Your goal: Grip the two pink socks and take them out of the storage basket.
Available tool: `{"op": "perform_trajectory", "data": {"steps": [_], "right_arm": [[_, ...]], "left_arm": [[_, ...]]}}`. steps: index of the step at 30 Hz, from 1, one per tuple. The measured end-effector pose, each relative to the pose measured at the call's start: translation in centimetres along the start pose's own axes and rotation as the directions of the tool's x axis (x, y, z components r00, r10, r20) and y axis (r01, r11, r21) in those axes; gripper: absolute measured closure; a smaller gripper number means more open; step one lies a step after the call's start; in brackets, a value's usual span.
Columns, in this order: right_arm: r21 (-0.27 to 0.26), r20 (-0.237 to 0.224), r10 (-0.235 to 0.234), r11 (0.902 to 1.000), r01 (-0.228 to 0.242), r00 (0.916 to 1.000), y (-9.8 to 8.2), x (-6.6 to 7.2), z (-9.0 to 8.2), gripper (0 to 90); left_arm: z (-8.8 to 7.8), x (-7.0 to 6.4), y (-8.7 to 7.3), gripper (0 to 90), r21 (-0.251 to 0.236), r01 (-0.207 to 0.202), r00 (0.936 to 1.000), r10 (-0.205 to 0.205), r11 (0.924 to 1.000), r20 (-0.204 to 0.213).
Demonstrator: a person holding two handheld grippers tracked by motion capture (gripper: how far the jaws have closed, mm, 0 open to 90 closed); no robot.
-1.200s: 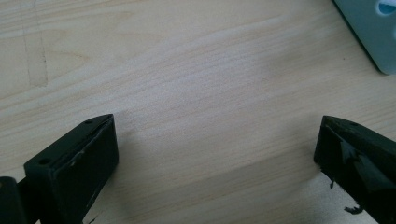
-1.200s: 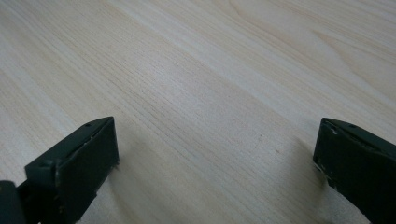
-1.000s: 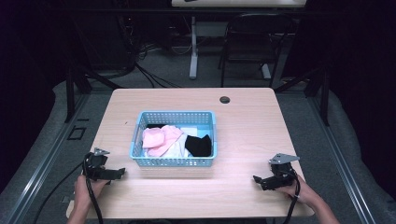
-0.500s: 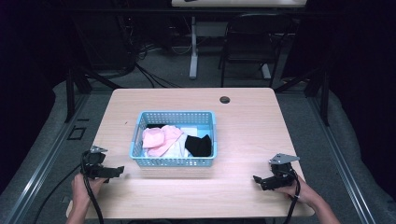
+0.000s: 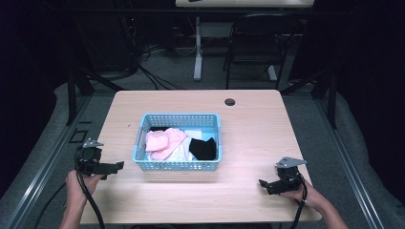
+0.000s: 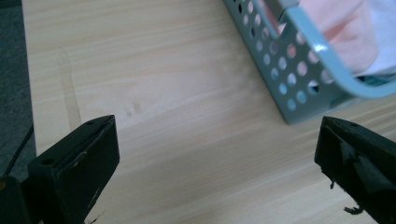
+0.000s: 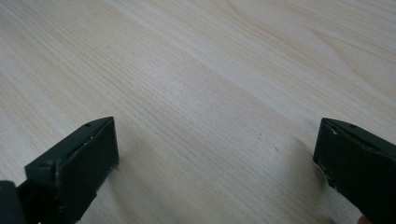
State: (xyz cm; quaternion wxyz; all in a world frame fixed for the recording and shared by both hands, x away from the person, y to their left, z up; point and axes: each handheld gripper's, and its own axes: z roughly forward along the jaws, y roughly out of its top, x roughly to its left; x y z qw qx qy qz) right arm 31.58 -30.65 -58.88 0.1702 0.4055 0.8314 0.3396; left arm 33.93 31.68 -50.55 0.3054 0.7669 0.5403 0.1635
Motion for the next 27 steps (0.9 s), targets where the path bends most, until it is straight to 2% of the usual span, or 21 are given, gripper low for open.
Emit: {"op": "perform_trajectory", "data": {"steps": [2, 6, 9, 10, 11, 12, 13, 16, 19, 27], "right_arm": [[0.003, -0.001, 0.001, 1.0, -0.001, 1.0, 0.0, 0.0, 0.0, 0.0], [0.002, 0.0, 0.001, 1.0, -0.001, 1.0, 0.0, 0.0, 0.0, 0.0], [0.001, 0.0, 0.0, 1.0, 0.0, 1.0, 0.0, 0.0, 0.0, 0.0], [0.004, -0.002, 0.0, 1.0, 0.0, 1.0, 0.0, 0.0, 0.0, 0.0], [0.003, -0.001, 0.001, 1.0, -0.001, 1.0, 0.0, 0.0, 0.0, 0.0], [0.002, -0.001, 0.001, 1.0, -0.001, 1.0, 0.0, 0.0, 0.0, 0.0], [0.002, -0.001, 0.001, 1.0, -0.001, 1.0, 0.0, 0.0, 0.0, 0.0], [0.001, -0.002, -0.001, 1.0, 0.001, 1.0, 0.0, 0.0, 0.0, 0.0], [0.003, -0.002, 0.0, 1.0, 0.0, 1.0, 0.0, 0.0, 0.0, 0.0], [0.001, -0.002, -0.001, 1.0, 0.001, 1.0, 0.0, 0.0, 0.0, 0.0]], "left_arm": [[-0.7, -0.3, 0.8, 0.2, -0.011, -0.013, 0.9999, 0.013, 0.9999, 0.006], [-1.2, -1.0, 1.9, 0.2, -0.025, -0.032, 0.9993, 0.032, 0.9992, 0.02], [-1.3, -1.7, 2.9, 0.2, -0.037, -0.047, 0.9982, 0.049, 0.9982, 0.035], [-1.3, -2.1, 3.8, 0.3, -0.04, -0.065, 0.9968, 0.066, 0.9971, 0.044], [-1.3, -2.1, 3.8, 0.3, -0.04, -0.065, 0.9968, 0.066, 0.9971, 0.044], [-1.3, -2.7, 4.7, 0.3, -0.049, -0.078, 0.9951, 0.081, 0.9957, 0.056], [-1.3, -2.7, 4.7, 0.4, -0.049, -0.078, 0.9951, 0.081, 0.9957, 0.056], [-1.0, -3.7, 6.0, 0.4, -0.042, -0.111, 0.9909, 0.114, 0.9929, 0.071], [-0.2, -5.1, 7.6, 0.4, -0.024, -0.165, 0.983, 0.166, 0.9861, 0.078], [2.2, -6.8, 9.7, 2.3, 0.015, -0.204, 0.974, 0.201, 0.9789, 0.104]]}}
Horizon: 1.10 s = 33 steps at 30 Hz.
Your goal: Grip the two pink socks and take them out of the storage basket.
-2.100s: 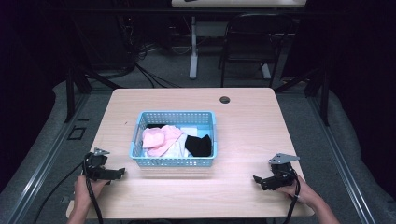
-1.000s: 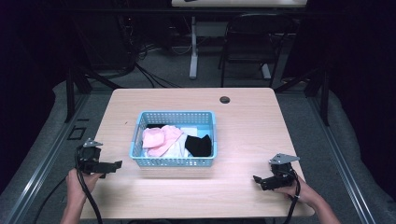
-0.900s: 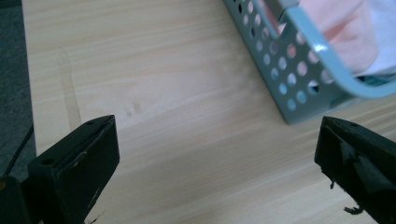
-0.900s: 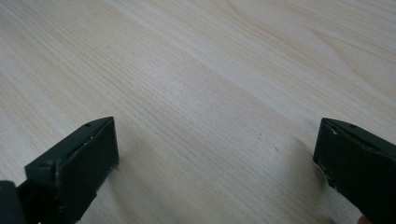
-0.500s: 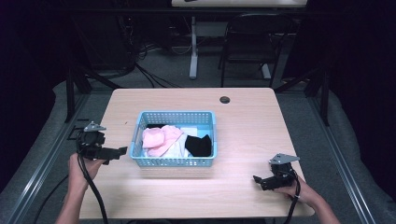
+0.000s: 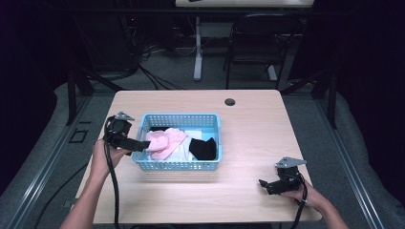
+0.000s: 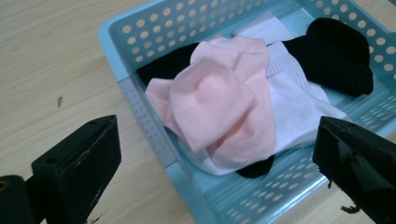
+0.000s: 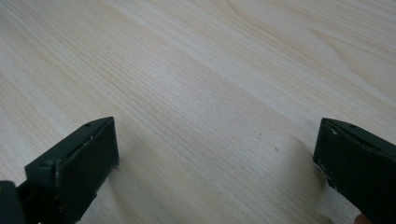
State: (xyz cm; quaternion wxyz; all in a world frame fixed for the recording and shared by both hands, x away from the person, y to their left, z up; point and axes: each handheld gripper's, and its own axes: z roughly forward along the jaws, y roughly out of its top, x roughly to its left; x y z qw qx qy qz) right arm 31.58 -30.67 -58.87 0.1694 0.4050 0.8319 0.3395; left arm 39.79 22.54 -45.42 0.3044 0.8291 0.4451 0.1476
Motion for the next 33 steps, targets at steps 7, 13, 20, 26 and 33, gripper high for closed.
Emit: {"op": "perform_trajectory", "data": {"steps": [7, 13, 20, 26, 33], "right_arm": [[0.0, 0.001, 0.0, 1.0, 0.0, 1.0, 0.0, 0.0, 0.0, 0.0], [0.002, 0.0, 0.001, 1.0, -0.001, 1.0, 0.0, 0.0, 0.0, 0.0], [0.0, 0.0, -0.001, 1.0, 0.001, 1.0, 0.0, 0.0, 0.0, 0.0], [0.0, 0.001, -0.001, 1.0, 0.001, 1.0, 0.0, 0.0, 0.0, 0.0], [-0.001, 0.001, 0.0, 1.0, 0.0, 1.0, 0.0, 0.0, 0.0, 0.0]], "left_arm": [[2.8, -1.4, 1.8, 5.1, 0.065, -0.051, 0.9983, 0.049, 0.9966, 0.03], [5.5, -2.4, 2.6, 7.1, 0.13, -0.085, 0.9955, 0.079, 0.9878, 0.054], [7.7, -2.9, 2.9, 13.3, 0.194, -0.098, 0.9949, 0.091, 0.9762, 0.044], [9.0, -2.8, 2.8, 24.3, 0.25, -0.093, 0.9955, 0.095, 0.9638, 0.004], [10.1, -3.1, 2.8, 38.8, 0.294, -0.092, 0.995, 0.099, 0.9512, -0.009]]}}
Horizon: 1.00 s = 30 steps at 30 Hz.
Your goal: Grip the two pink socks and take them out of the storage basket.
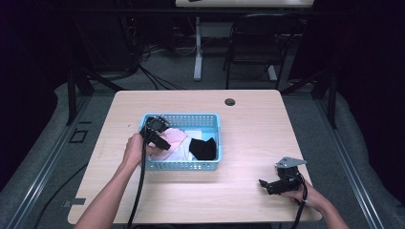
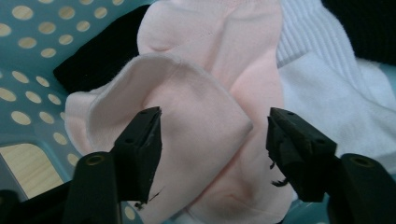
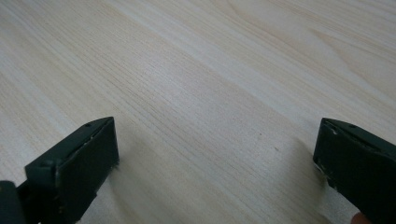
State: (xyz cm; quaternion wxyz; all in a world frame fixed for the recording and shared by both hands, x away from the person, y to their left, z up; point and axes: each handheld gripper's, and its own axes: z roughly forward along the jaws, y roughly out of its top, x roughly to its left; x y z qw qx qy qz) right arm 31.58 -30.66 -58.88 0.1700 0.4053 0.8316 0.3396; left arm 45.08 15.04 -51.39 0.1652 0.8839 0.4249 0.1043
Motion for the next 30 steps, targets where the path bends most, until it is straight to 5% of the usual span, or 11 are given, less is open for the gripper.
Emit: {"op": "perform_trajectory", "data": {"steps": [18, 30], "right_arm": [[0.001, 0.0, -0.002, 1.0, 0.002, 1.0, 0.0, 0.0, 0.0, 0.0], [0.001, -0.001, -0.001, 1.0, 0.001, 1.0, 0.0, 0.0, 0.0, 0.0]], "left_arm": [[0.3, 0.2, 0.0, 85.0, 0.036, -0.014, 0.9998, 0.015, 0.9993, -0.015], [-2.2, 0.4, -0.3, 86.5, -0.031, -0.027, 0.9996, 0.027, 0.9991, -0.007]]}}
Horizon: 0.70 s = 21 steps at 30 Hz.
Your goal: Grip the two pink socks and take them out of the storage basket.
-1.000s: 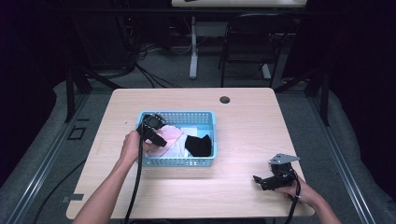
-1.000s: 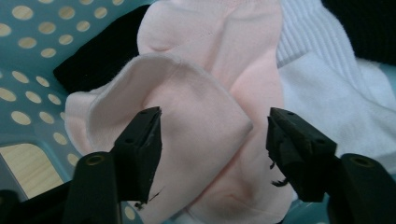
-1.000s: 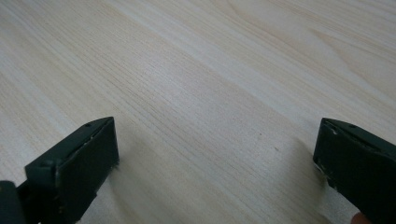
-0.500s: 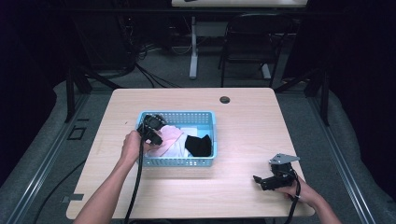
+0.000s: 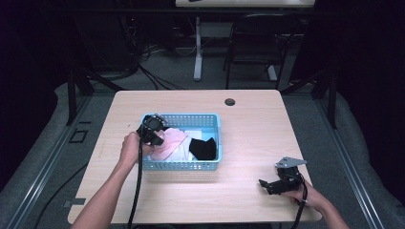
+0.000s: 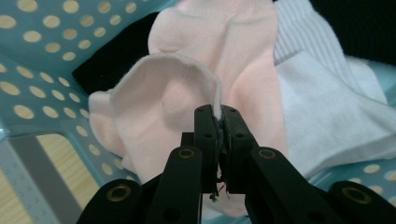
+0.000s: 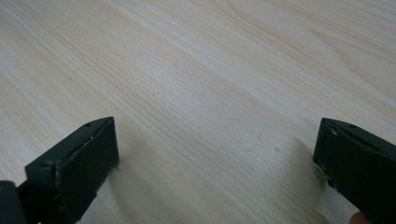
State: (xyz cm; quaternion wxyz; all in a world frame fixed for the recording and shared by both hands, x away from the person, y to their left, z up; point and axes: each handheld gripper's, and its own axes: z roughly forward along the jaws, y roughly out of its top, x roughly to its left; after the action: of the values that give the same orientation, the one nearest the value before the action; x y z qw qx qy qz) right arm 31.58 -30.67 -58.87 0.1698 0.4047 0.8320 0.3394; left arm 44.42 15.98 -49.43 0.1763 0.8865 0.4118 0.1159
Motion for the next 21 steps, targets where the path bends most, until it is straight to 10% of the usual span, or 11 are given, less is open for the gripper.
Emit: {"op": "perform_trajectory", "data": {"steps": [21], "right_arm": [[-0.001, 0.001, 0.001, 1.0, -0.001, 1.0, 0.0, 0.0, 0.0, 0.0]], "left_arm": [[-5.2, 0.7, 0.9, 86.5, -0.099, -0.011, 0.9999, 0.009, 0.995, -0.013]]}}
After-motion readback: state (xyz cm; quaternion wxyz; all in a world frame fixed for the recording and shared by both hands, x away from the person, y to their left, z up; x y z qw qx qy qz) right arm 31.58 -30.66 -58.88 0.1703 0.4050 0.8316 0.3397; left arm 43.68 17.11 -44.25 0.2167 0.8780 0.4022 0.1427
